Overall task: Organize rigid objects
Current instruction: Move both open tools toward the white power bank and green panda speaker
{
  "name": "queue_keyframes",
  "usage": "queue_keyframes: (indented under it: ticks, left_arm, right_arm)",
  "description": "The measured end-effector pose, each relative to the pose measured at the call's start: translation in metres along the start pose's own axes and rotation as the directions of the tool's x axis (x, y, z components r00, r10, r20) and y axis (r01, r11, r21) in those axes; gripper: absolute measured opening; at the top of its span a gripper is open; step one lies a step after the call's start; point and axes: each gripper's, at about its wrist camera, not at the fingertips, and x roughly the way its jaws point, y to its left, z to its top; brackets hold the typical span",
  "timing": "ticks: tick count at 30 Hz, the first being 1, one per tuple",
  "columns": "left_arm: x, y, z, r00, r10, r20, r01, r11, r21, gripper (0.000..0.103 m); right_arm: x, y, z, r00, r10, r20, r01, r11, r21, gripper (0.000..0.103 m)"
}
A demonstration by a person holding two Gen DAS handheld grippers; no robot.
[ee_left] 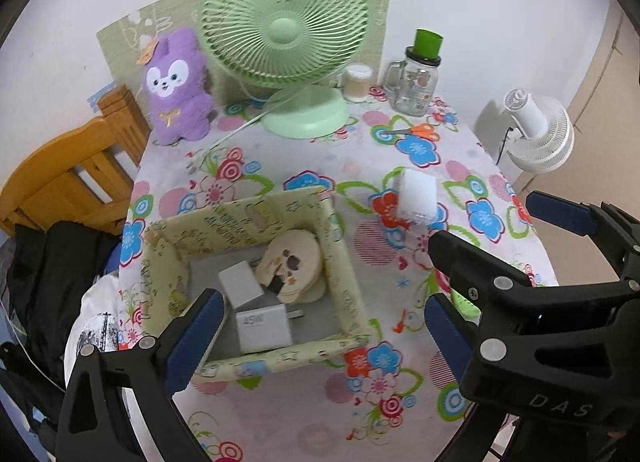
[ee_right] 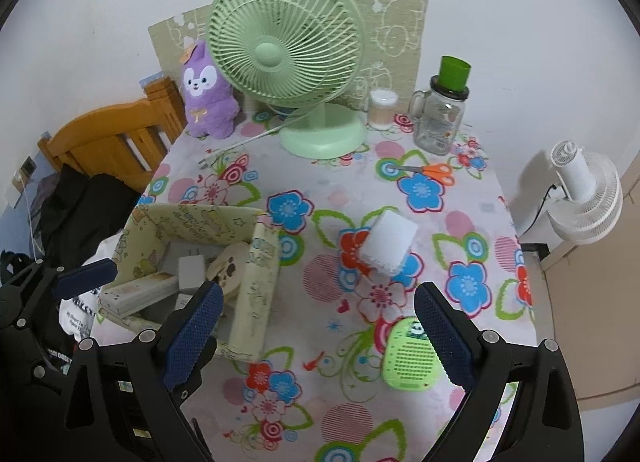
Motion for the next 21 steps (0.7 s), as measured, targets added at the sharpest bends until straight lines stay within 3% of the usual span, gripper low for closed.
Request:
queue_keyframes:
  ticks: [21]
  left_arm:
    - [-0.006,-0.06,0.015,0.999,-0.008,0.034,0.008,1.0,-0.007,0.101]
  right_arm:
    - [-0.025,-0.066,-0.002,1.0,0.006,0.03,-0.006,1.0,-0.001,0.098]
